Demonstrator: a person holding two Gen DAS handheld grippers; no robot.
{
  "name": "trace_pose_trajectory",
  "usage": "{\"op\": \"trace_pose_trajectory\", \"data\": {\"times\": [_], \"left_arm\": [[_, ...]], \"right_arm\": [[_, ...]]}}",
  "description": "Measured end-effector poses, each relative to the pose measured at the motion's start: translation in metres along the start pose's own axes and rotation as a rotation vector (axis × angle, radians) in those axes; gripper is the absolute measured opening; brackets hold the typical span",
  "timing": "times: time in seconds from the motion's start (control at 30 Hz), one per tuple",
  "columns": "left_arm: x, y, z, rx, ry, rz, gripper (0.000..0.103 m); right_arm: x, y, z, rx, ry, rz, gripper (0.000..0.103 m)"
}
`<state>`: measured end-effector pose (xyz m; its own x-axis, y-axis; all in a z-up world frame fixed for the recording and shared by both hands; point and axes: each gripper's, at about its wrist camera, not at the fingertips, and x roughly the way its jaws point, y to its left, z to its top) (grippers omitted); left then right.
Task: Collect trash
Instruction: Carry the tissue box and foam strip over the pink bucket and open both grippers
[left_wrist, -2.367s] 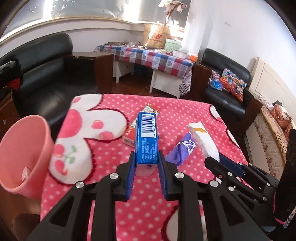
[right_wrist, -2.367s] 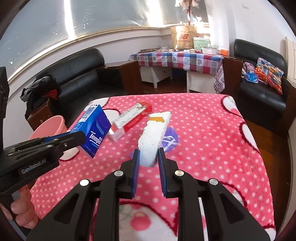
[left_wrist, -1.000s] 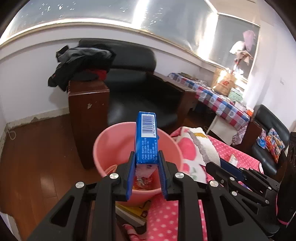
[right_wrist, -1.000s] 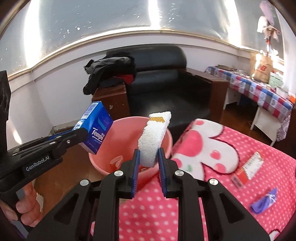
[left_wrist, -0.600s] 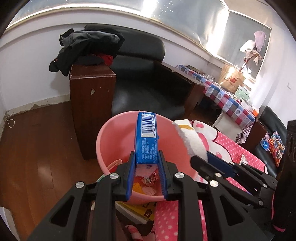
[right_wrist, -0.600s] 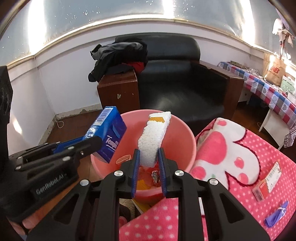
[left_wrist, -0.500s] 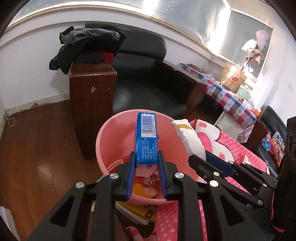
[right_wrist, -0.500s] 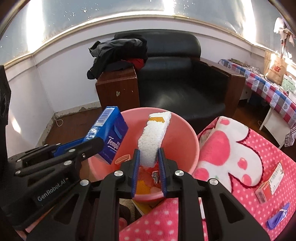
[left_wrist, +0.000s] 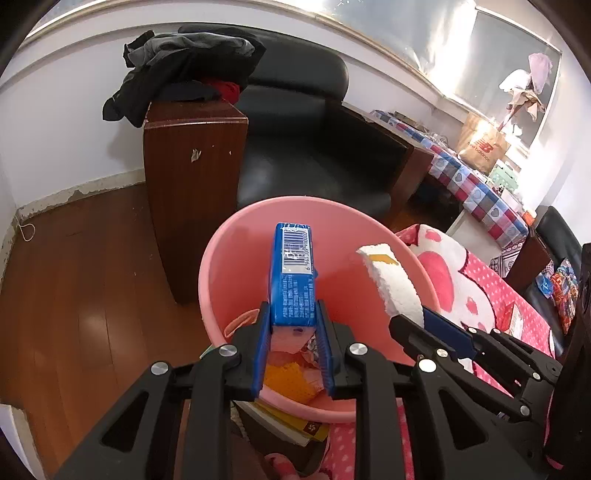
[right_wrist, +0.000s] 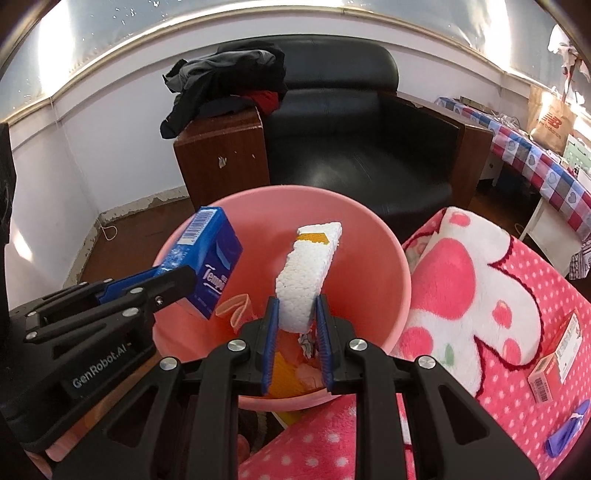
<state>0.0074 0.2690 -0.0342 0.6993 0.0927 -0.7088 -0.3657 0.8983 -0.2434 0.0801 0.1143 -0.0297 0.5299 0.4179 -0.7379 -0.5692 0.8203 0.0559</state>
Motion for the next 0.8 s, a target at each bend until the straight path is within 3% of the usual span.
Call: {"op": "trace_pose_trajectory", "data": {"times": [0.8], "left_arm": [[-0.002, 0.006, -0.006, -0.018, -0.008, 0.022, 0.026]], "right_arm": [[0.006, -0.008, -0.013, 0.058, 0.049, 0.001, 0.021]]}}
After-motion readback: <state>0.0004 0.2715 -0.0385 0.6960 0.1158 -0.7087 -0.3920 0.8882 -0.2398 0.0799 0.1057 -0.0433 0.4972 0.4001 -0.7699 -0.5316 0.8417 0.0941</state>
